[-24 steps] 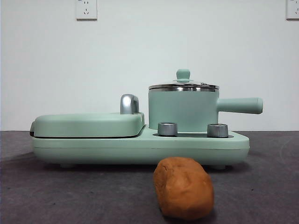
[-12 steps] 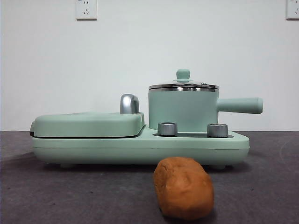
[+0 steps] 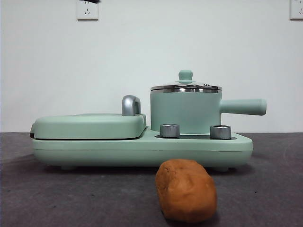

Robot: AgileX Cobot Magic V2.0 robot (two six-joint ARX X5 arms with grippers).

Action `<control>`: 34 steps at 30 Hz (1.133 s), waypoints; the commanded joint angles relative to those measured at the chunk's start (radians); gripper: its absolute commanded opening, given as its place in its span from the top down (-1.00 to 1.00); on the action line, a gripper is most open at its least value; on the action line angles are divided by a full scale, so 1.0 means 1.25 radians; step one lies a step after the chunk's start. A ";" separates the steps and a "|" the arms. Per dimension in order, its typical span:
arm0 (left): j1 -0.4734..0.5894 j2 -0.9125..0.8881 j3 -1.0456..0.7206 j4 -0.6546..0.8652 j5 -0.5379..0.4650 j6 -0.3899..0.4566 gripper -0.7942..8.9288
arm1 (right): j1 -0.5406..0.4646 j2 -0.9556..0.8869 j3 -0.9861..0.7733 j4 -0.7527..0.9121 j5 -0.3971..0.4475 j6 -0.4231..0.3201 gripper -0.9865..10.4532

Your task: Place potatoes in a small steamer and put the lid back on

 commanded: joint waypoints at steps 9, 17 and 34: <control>-0.108 0.213 0.163 0.017 -0.104 0.126 -0.25 | 0.003 0.006 0.016 0.002 -0.001 0.008 -0.04; -0.126 0.347 0.175 0.217 -0.126 0.179 -0.23 | 0.003 0.006 0.016 0.001 -0.002 0.008 -0.04; -0.126 0.513 0.177 0.457 -0.188 0.221 -0.16 | 0.003 0.006 0.016 -0.005 -0.002 0.007 -0.04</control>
